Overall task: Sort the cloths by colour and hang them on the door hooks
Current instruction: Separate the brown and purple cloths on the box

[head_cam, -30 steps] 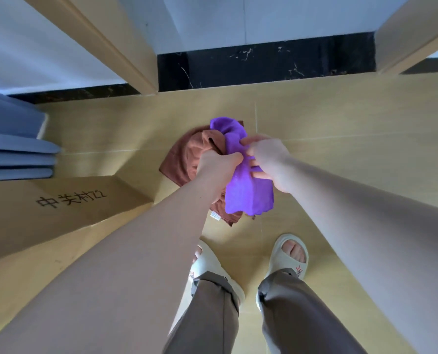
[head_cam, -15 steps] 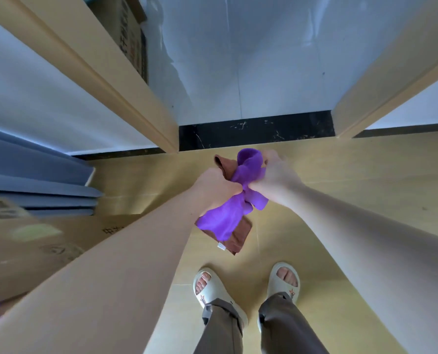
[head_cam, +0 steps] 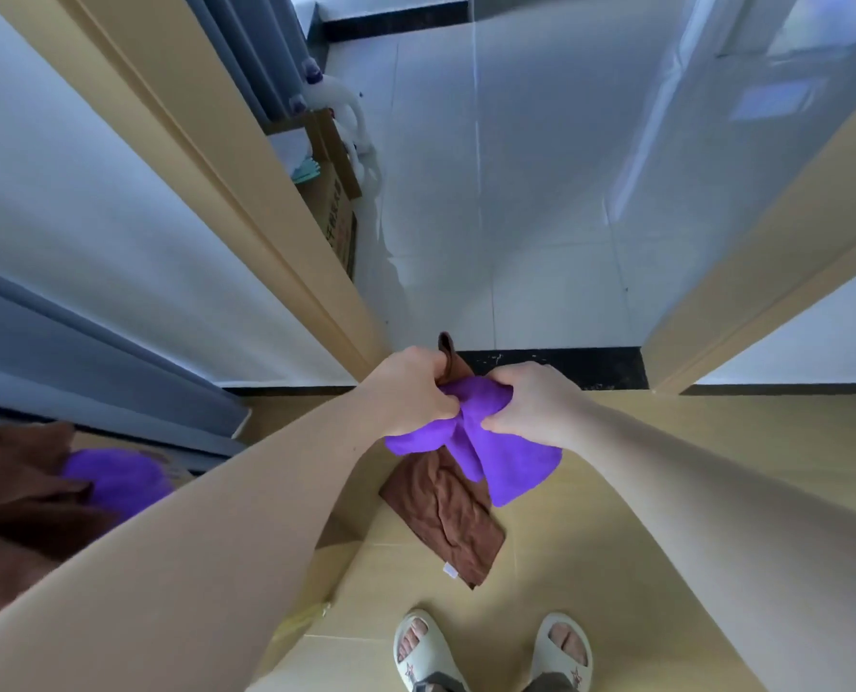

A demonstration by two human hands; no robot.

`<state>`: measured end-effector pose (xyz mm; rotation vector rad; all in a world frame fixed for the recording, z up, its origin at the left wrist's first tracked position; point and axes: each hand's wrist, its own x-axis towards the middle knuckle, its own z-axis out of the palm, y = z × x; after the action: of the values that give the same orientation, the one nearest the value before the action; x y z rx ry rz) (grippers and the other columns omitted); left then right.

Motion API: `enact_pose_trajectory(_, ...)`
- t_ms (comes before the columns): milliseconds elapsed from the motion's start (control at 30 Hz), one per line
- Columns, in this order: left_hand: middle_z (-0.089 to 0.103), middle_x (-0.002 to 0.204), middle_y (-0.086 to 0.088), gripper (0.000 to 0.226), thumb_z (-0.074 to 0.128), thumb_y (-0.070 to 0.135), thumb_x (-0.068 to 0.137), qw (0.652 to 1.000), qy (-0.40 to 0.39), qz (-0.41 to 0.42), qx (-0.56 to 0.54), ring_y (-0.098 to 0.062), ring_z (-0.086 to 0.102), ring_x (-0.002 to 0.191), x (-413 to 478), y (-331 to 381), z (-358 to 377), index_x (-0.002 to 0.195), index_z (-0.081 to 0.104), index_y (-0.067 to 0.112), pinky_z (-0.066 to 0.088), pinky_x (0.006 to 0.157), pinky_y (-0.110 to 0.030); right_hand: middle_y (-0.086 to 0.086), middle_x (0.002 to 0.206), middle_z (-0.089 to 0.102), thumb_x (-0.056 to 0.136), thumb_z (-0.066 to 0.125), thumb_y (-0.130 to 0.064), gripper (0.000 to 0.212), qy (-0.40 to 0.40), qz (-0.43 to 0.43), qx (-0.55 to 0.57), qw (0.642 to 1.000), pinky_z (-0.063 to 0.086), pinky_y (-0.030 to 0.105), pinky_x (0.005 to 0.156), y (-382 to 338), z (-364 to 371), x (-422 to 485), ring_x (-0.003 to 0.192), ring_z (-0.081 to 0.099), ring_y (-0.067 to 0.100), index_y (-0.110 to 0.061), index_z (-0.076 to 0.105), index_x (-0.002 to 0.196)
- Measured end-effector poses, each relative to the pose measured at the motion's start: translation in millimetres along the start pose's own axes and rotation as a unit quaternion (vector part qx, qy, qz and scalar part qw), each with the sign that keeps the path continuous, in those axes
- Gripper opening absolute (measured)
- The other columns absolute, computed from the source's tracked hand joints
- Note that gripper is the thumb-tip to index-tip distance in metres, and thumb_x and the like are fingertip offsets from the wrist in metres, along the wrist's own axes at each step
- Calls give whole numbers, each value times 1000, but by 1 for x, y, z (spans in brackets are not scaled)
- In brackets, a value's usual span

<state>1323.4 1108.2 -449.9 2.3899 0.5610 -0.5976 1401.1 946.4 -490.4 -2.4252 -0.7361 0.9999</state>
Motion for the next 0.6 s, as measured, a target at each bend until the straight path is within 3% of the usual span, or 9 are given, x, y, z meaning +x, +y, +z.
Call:
enact_pose_trajectory(100, 52, 67, 6, 22, 65, 18, 84, 999, 32, 4, -11, -14, 49, 63, -28, 9, -35, 71, 49, 25, 35, 50, -18, -1, 93, 73, 77, 75, -29, 26, -7, -12, 8, 1000, 59, 40, 80, -33, -32, -12, 90, 69, 25, -26, 73, 102)
enact_pose_trajectory(300, 60, 67, 13, 13, 66, 18, 82, 993, 97, 10, -66, -6, 53, 59, -96, 27, -115, 84, 67, 31, 39, 51, -11, -6, 113, 72, 72, 84, -22, 59, -22, -101, 36, 994, 54, 30, 84, -118, -87, -43, 100, 68, 18, -32, 65, 126)
enact_pose_trajectory(400, 50, 65, 6, 4, 66, 19, 83, 992, 120, -3, -41, -14, 45, 59, -134, 34, -151, 86, 65, 16, 38, 53, -20, 0, 96, 75, 74, 84, -19, 34, -24, -128, 18, 991, 51, 29, 73, -157, -104, -59, 91, 70, 22, -29, 71, 103)
enact_pose_trajectory(467, 45, 64, 4, 14, 66, 19, 83, 989, 141, -8, -34, -15, 41, 59, -158, 35, -173, 78, 55, 11, 37, 54, -24, 0, 82, 73, 74, 83, -20, 19, -8, -143, 13, 990, 48, 30, 66, -184, -112, -70, 83, 70, 23, -30, 68, 81)
enact_pose_trajectory(533, 51, 68, 2, 15, 66, 20, 85, 986, 162, -9, -30, -15, 45, 60, -181, 35, -195, 75, 55, 17, 39, 53, -22, -2, 74, 69, 75, 81, -22, 19, 7, -154, 11, 988, 45, 29, 61, -211, -118, -80, 74, 66, 21, -28, 64, 70)
enact_pose_trajectory(600, 62, 80, -2, 5, 66, 23, 85, 985, 173, -16, -22, -16, 52, 66, -205, 34, -216, 86, 63, 18, 43, 55, -21, 0, 71, 67, 77, 80, -22, 18, 15, -166, 1, 986, 42, 28, 57, -237, -124, -93, 68, 61, 20, -23, 64, 69)
